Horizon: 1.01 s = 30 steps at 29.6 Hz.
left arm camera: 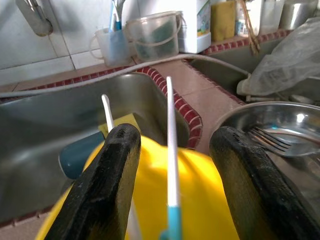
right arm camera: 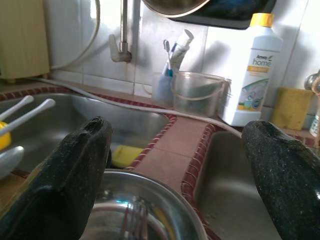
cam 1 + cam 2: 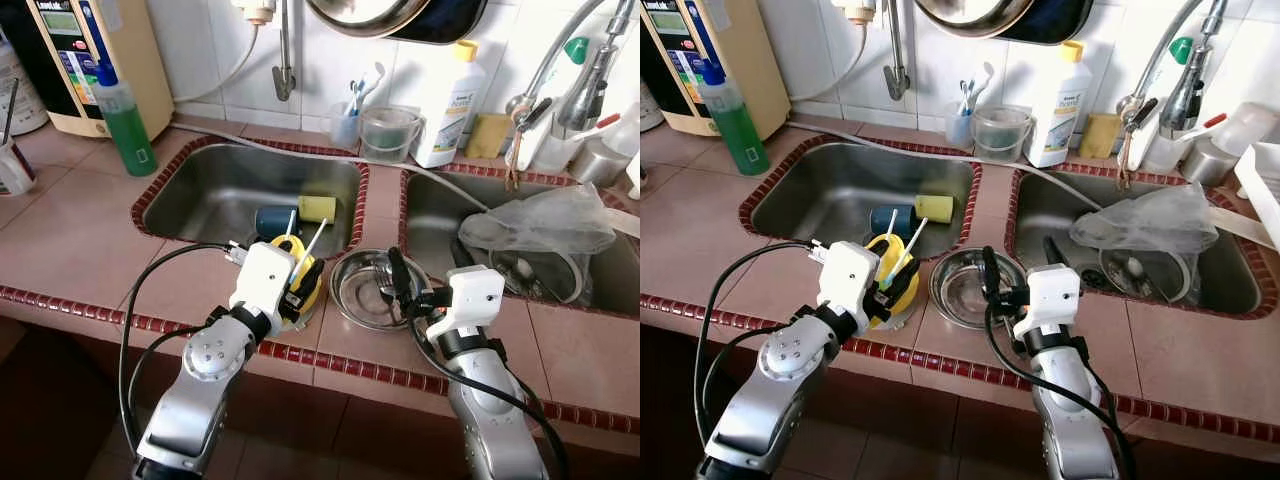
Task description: Kitchen organization
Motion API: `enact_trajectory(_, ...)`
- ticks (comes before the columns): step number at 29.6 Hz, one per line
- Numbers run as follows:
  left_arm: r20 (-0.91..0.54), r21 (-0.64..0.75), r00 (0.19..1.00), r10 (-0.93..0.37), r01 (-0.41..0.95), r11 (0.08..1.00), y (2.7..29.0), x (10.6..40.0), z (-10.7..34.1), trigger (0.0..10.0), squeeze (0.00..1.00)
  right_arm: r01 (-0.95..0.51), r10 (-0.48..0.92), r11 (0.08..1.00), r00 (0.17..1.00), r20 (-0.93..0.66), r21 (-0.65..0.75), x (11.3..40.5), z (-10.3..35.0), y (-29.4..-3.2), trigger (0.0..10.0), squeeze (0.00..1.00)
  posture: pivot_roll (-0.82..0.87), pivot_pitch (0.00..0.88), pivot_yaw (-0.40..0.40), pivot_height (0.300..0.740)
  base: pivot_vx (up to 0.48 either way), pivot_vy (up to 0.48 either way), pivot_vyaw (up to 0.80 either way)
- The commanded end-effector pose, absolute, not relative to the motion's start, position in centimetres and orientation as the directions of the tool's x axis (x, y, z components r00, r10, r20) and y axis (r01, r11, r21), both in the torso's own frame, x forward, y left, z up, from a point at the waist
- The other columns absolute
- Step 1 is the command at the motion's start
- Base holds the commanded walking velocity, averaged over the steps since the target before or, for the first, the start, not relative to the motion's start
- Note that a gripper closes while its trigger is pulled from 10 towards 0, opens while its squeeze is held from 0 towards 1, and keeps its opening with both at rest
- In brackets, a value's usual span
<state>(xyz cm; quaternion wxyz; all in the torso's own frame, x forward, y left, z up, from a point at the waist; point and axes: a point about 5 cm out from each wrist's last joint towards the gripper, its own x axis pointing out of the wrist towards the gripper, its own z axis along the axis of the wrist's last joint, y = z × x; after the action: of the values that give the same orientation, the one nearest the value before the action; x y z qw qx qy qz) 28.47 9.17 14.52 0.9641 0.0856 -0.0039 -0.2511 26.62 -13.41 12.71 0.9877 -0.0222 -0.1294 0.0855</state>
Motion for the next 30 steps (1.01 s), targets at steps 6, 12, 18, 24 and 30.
enact_trajectory(6,-0.038,0.200,0.873,-0.486,0.484,0.852,9.6,29.3,16.2,10.0,0.00,-0.220,0.229,0.973,0.940,0.251,-0.065,25.9,13.2,-12.8,10.0,0.00,-0.05,0.049,0.035,0.740,0.000,0.000,0.00)
enact_trajectory(12,-0.056,0.222,0.867,-0.494,0.493,0.841,10.0,29.7,17.2,10.0,0.00,-0.262,0.270,0.963,0.934,0.235,-0.067,25.2,13.1,-12.7,10.0,0.00,-0.05,0.040,0.042,0.740,0.000,0.000,0.00)
enact_trajectory(18,-0.081,0.245,0.853,-0.516,0.518,0.819,10.4,29.9,18.0,10.0,0.00,-0.347,0.354,0.935,0.910,0.214,-0.070,24.5,13.5,-12.3,10.0,0.00,-0.05,0.041,0.050,0.740,0.000,0.000,0.00)
enact_trajectory(24,-0.131,0.239,0.824,-0.551,0.566,0.789,10.8,29.7,18.1,10.0,0.00,-0.407,0.414,0.910,0.891,0.188,-0.077,23.9,13.4,-12.2,10.0,0.00,-0.05,0.043,0.055,0.740,0.000,0.000,0.00)
enact_trajectory(30,-0.187,0.215,0.789,-0.586,0.615,0.759,10.7,29.2,17.8,10.0,0.00,-0.438,0.443,0.896,0.879,0.179,-0.065,23.7,13.7,-11.8,10.0,0.00,-0.05,0.048,0.059,0.740,0.000,0.000,0.00)
